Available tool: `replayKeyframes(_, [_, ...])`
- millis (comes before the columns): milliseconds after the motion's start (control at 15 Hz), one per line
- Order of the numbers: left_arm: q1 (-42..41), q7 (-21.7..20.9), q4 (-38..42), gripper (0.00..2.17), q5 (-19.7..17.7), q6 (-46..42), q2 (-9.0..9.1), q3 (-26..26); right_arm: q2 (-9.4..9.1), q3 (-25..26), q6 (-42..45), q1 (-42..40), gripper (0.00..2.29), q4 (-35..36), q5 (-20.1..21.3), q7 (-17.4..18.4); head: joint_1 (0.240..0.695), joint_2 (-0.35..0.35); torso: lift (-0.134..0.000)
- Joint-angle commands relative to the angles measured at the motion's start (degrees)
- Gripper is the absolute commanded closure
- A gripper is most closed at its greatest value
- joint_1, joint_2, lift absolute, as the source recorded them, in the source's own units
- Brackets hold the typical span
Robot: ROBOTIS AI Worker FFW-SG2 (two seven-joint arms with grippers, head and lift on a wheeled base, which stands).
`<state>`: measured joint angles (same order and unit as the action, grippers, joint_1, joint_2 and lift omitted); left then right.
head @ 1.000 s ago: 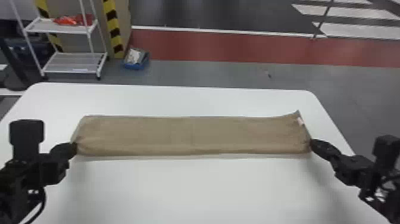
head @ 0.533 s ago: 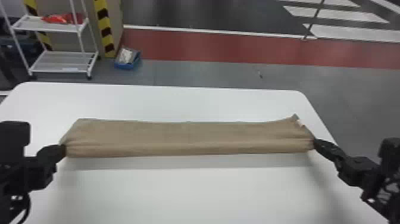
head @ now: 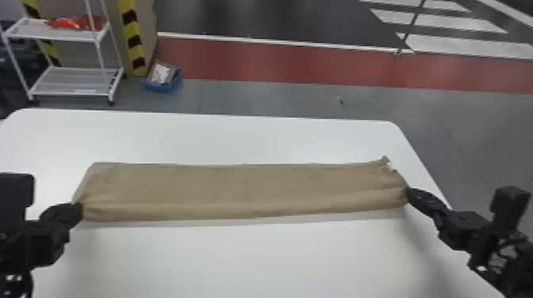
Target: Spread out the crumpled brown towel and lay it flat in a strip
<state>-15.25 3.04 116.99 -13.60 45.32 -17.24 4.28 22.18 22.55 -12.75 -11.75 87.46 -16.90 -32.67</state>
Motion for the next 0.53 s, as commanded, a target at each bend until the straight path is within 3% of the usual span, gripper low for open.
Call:
replayKeyframes(0, [-0.39, -0.23, 0.34, 0.36, 0.42, -1.76, -0.07, 0.20, -0.04, 0.66, 1.01, -0.73, 0.81, 0.43, -0.50, -0.99, 0.695, -0.158, -0.124])
replayKeyframes(67, [-0.39, -0.05, 0.34, 0.12, 0.68, -2.64, -0.25, 0.55, -0.04, 1.01, 1.36, -1.17, 0.36, 0.96, -0.85, -1.16, 0.695, -0.158, -0.124])
replayKeyframes(133, [-0.39, 0.04, 0.43, 0.07, 0.68, -3.17, -0.33, 1.17, -0.12, 1.54, 1.36, -1.26, 0.07, 1.40, -0.85, -1.16, 0.695, -0.157, -0.124])
replayKeyframes(333, [-0.31, -0.58, 1.04, 0.07, 0.68, -3.17, -0.51, 3.45, 0.05, 3.29, -0.05, -0.47, 0.05, 2.28, -1.29, -1.16, 0.695, -0.147, -0.124])
replayKeyframes(467, [1.89, -1.19, -0.71, 0.07, 0.68, -3.17, -0.60, 3.80, 1.46, 3.38, -5.50, 3.23, 0.05, 2.19, -1.55, -1.08, 0.695, -0.144, -0.124])
